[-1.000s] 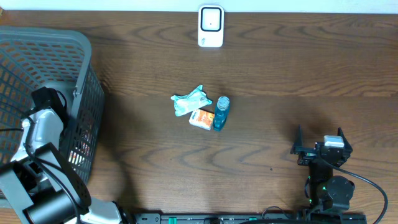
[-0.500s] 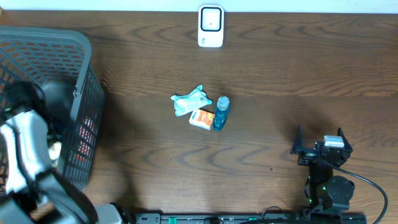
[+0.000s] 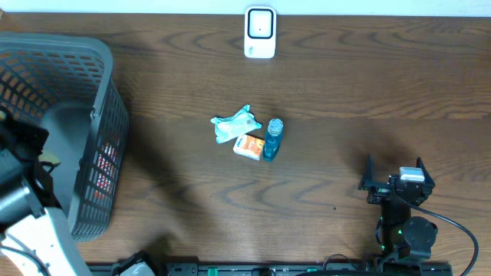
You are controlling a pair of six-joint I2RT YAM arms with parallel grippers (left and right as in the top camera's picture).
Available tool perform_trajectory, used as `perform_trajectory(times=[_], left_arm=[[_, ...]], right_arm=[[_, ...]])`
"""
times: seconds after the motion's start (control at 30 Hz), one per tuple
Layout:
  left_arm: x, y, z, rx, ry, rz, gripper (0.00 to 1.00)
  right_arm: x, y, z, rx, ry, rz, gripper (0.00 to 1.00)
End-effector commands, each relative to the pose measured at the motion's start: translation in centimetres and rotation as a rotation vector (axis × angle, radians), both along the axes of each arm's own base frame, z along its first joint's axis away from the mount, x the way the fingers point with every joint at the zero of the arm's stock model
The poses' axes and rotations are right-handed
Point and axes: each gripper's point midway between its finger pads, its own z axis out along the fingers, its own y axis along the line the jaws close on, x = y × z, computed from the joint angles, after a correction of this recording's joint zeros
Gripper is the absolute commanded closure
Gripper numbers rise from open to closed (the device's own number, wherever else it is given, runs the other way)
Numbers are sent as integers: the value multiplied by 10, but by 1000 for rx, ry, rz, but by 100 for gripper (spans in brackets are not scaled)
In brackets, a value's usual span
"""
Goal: Scan the item barcode
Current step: 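Lift the snack bag with the left gripper toward the scanner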
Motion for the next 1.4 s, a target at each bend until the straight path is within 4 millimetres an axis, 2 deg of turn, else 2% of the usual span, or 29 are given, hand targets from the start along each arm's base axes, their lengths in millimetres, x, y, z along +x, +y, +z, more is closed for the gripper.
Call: perform_trajectory(times=[0.0, 0.07, 0.1, 0.13, 0.23, 0.37, 0.57, 0.67, 0.73, 0.8, 0.87, 0.9, 0.97, 1.13, 1.23, 1.37], left_arm=[[33, -71, 53, -29, -252, -428, 93], [41, -115, 87, -8, -390, -674, 93], [41, -144, 109, 10, -473, -832, 93], [39, -163, 121, 25, -521, -937, 93], [30, -215, 141, 35, -602, -1180, 93], [26, -270, 137, -5, -605, -1364, 93], [43, -346, 116, -71, -557, -1491, 93], [48, -397, 106, -87, -551, -1574, 93], [52, -434, 93, -98, -536, -1611, 93], [55, -462, 80, -116, -513, -1624, 93], [60, -492, 60, -157, -469, -1604, 93], [65, -513, 43, -202, -429, -1574, 92], [68, -537, 20, -261, -382, -1547, 93], [69, -580, -39, -377, -250, -1530, 93], [67, -595, -75, -393, -162, -1536, 93], [60, -609, -109, -439, -70, -1526, 92]], right_arm=[[0, -2, -1, -11, 2, -11, 1], [0, -2, -1, -11, 2, -11, 1], [0, -2, -1, -11, 2, -11, 1], [0, -2, -1, -11, 2, -11, 1], [0, -2, -1, -11, 2, -11, 1], [0, -2, -1, -11, 2, -11, 1], [0, -2, -1, -11, 2, -11, 1], [0, -2, -1, -11, 2, -11, 1], [0, -2, -1, -11, 2, -11, 1], [0, -2, -1, -11, 2, -11, 1], [0, -2, -1, -11, 2, -11, 1], [0, -2, -1, -11, 2, -11, 1], [0, -2, -1, -11, 2, -11, 1], [0, -2, -1, -11, 2, -11, 1], [0, -2, -1, -11, 2, -11, 1], [0, -2, -1, -11, 2, -11, 1]])
